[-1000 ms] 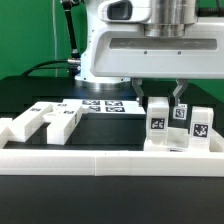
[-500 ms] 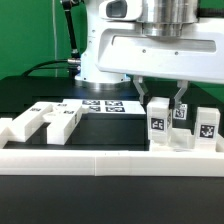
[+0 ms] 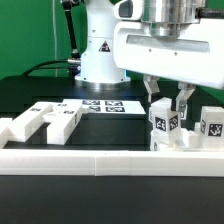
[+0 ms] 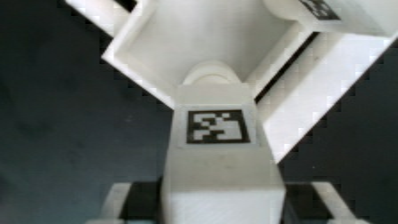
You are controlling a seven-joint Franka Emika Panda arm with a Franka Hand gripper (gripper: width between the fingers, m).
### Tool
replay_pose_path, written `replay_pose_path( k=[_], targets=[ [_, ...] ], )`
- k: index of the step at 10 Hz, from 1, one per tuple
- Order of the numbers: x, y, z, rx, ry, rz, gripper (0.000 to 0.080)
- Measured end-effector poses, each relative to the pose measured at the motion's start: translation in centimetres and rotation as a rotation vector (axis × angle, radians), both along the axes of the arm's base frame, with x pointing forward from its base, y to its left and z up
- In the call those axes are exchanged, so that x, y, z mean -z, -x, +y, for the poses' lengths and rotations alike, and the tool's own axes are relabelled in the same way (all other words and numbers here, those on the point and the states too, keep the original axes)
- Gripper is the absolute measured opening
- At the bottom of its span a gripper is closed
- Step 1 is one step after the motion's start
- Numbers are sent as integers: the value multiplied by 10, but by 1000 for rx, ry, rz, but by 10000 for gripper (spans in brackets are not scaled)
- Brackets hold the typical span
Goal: Assemble chair
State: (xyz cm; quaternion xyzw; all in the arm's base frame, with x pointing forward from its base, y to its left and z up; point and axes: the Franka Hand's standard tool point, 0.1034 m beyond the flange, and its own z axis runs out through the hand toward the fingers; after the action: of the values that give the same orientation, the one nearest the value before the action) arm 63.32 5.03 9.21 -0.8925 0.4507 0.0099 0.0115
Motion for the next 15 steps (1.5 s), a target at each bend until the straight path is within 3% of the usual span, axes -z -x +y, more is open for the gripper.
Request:
replay_pose_path(
  k=[7, 10, 11, 12, 13, 15],
  targets=[
    [1, -4, 9, 639, -5, -28, 291],
    [1, -5, 9, 693, -10, -25, 291],
    [1, -4, 10, 681, -10, -25, 360],
    [1, -4, 10, 632, -9, -26, 360],
    [1, -4, 10, 583, -8, -28, 571],
    [1, -4, 9, 385, -5, -34, 642]
  ],
)
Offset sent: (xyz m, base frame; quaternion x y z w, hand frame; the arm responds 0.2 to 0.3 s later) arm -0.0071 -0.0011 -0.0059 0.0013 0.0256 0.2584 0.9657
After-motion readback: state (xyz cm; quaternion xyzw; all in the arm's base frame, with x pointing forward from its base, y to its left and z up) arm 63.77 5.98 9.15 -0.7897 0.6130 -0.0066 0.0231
